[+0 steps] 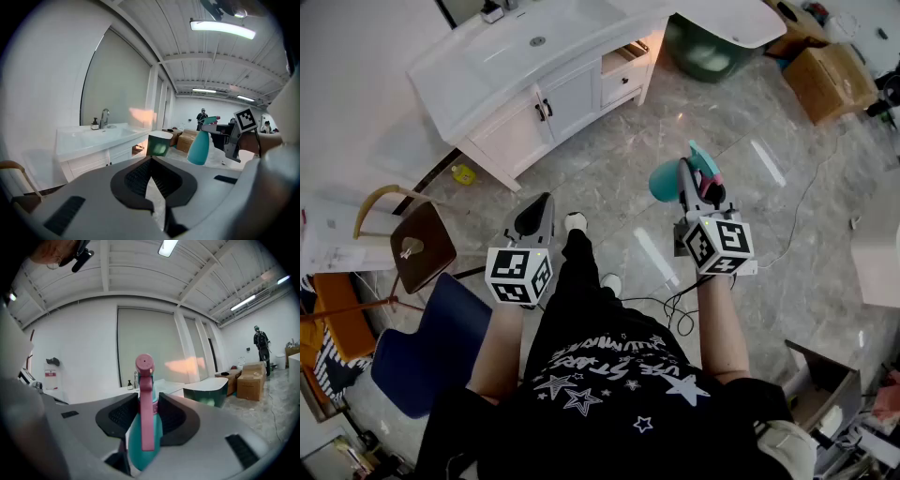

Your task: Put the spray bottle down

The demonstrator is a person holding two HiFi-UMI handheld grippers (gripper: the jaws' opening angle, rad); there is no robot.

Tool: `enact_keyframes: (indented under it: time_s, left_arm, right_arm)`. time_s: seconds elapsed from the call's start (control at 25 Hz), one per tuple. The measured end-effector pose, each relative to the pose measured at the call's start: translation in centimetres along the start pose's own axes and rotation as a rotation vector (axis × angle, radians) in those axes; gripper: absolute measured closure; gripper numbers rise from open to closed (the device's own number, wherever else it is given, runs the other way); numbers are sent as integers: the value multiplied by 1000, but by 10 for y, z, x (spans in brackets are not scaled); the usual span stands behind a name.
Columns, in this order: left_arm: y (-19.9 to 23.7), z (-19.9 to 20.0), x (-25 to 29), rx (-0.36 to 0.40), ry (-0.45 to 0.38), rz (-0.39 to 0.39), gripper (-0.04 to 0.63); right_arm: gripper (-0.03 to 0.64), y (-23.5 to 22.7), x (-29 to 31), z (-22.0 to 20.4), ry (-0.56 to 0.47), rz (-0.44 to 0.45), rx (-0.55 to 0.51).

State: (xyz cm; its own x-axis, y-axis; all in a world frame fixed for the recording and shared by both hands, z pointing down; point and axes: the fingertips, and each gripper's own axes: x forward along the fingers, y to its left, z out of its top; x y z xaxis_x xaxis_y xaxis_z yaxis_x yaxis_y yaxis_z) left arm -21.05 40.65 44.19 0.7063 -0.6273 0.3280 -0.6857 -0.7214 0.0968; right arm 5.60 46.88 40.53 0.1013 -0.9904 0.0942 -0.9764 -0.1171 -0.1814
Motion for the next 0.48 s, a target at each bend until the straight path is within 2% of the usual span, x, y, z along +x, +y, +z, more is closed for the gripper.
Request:
enact_keyframes:
  time_s: [0.48]
  left_arm:
    - [-7,0,-11,10,-7,-3,580]
  right_arm:
    - [472,3,-15,0,1,5,-10]
